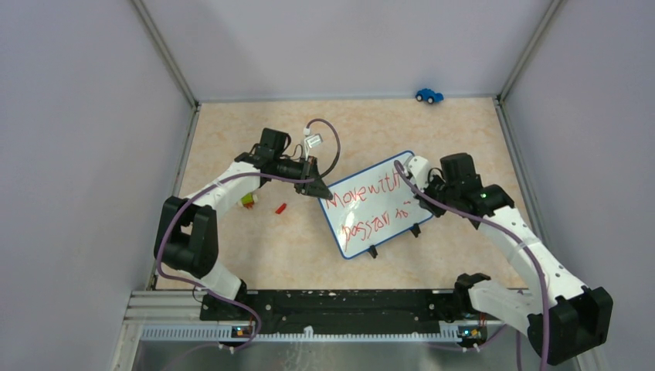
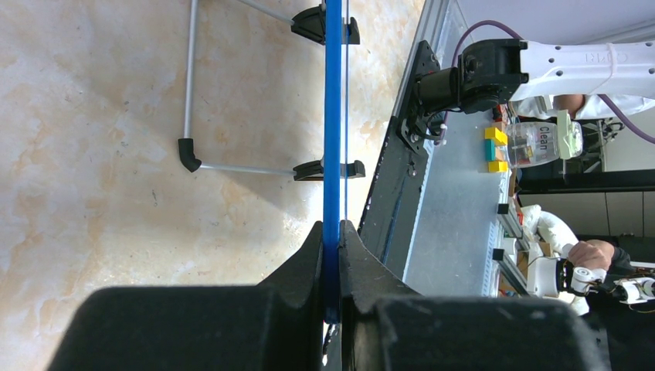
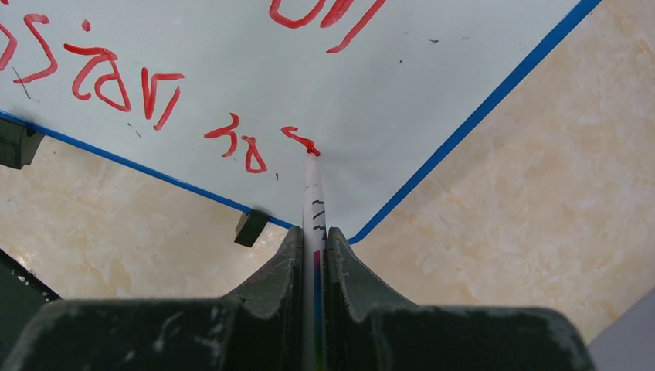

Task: Write a sentence on the whiteboard

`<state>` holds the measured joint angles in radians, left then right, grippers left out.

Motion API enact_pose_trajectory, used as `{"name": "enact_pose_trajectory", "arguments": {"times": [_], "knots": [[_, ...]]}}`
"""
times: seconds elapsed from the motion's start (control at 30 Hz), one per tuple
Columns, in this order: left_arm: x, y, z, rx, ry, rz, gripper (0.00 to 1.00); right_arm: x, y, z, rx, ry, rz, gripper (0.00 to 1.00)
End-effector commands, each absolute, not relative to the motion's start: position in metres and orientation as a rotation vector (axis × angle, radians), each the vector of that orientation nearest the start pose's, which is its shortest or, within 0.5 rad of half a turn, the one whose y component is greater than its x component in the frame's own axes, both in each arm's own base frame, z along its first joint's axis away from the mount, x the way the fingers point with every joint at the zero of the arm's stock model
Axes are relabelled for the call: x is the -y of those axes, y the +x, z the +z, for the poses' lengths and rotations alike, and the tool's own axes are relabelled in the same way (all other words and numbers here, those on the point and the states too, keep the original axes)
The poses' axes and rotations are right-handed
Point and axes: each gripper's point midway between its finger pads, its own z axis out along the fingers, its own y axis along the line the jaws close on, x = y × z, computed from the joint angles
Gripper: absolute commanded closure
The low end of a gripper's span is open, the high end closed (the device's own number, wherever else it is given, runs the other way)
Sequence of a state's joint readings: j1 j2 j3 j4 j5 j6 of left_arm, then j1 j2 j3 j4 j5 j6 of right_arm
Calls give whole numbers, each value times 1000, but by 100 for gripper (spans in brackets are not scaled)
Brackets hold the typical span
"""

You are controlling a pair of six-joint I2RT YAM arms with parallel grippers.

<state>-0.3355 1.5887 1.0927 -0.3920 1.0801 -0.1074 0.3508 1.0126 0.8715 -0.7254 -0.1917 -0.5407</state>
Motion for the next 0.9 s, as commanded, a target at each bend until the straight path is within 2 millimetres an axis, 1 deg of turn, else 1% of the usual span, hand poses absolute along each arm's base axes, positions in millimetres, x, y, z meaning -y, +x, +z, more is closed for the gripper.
{"name": "enact_pose_trajectory", "arguments": {"times": [0.0,0.13,0.27,0.37,0.6,0.73,0.87], "knots": [[250,280,154,-2236,724,-1406,100,-99,240,138,-2159,-1166,141,100],[251,281,154,-2235,724,-1405,100,-98,230,129,-2186,-1212,166,100],[251,281,154,-2236,721,-1408,100,-98,227,127,-2190,-1222,172,100],[251,281,154,-2237,721,-1409,100,-97,234,134,-2171,-1195,148,100],[251,280,154,-2236,723,-1407,100,-96,257,160,-2122,-1083,98,100],[250,280,154,-2234,726,-1405,100,-96,264,168,-2108,-1045,88,100],[250,279,154,-2234,727,-1405,100,-95,267,171,-2102,-1036,80,100]]}}
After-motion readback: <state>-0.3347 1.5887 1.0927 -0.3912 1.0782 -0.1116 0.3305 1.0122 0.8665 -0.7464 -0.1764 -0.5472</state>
